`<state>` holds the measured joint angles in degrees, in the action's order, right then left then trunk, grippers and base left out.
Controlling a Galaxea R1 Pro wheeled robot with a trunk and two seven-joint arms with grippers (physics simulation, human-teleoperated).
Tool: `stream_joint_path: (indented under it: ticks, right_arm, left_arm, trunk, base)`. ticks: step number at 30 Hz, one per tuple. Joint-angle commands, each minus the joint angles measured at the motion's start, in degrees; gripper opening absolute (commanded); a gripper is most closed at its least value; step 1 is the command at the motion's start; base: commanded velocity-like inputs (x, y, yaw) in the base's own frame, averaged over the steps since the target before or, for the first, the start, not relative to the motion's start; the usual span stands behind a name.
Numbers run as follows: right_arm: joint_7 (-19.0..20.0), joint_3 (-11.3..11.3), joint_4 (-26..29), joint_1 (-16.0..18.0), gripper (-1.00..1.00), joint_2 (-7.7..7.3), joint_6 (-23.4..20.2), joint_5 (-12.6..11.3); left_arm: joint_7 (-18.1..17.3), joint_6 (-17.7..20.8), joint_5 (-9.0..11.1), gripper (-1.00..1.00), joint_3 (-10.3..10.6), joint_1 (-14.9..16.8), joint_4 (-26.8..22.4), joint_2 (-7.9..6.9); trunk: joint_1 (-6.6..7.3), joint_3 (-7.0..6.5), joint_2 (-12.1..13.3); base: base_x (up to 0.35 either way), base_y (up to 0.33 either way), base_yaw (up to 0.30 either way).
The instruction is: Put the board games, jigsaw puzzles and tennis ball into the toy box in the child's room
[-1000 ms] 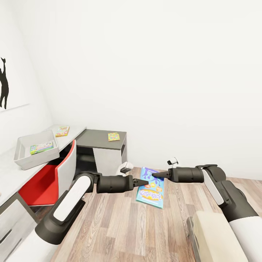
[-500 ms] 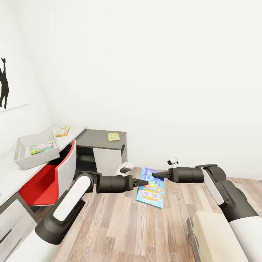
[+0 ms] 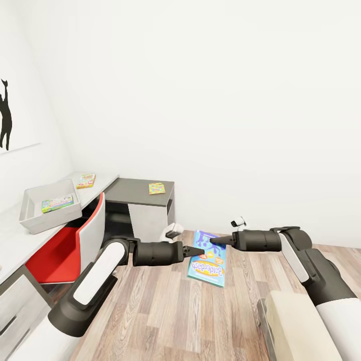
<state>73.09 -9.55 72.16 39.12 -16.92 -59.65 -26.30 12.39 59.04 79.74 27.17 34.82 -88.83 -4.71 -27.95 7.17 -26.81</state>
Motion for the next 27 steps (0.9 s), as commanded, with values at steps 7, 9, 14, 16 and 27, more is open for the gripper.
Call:
stream_joint_path:
  ticks: [7,9,14,16,27]
  right_arm:
    - [0.1,0.1,0.0,0.1,-1.00,-0.04,-0.3,-0.3]
    - [0.1,0.1,0.0,0.1,-1.00,-0.04,-0.3,-0.3]
    - [0.1,0.1,0.0,0.1,1.00,-0.03,-0.3,-0.2]
    - [0.1,0.2,0.0,0.0,1.00,-0.01,-0.3,-0.2]
    - [-0.2,0.4,0.0,0.0,1.00,-0.03,-0.3,-0.1]
  left_arm:
    - [0.6,0.1,-0.3,-1.00,0.0,0.1,0.0,-0.03]
    - [0.6,0.1,-0.3,-1.00,0.0,0.1,0.0,-0.03]
    - [0.6,0.1,-0.3,-1.00,0.0,0.1,0.0,-0.03]
    - [0.6,0.1,-0.3,-1.00,0.0,0.1,0.0,-0.03]
    - [0.6,0.1,-0.3,-1.00,-0.7,0.1,-0.1,-0.47]
  trunk:
    - [-0.03,0.12,-0.1]
    - [-0.03,0.12,-0.1]
    - [-0.03,0.12,-0.1]
    - [-0.03,0.12,-0.1]
    - [-0.03,0.12,-0.1]
  base:
    - [0.000,0.000,0.000]
    - [0.000,0.000,0.000]
    - [0.000,0.000,0.000]
    - [0.000,0.000,0.000]
    - [0.000,0.000,0.000]
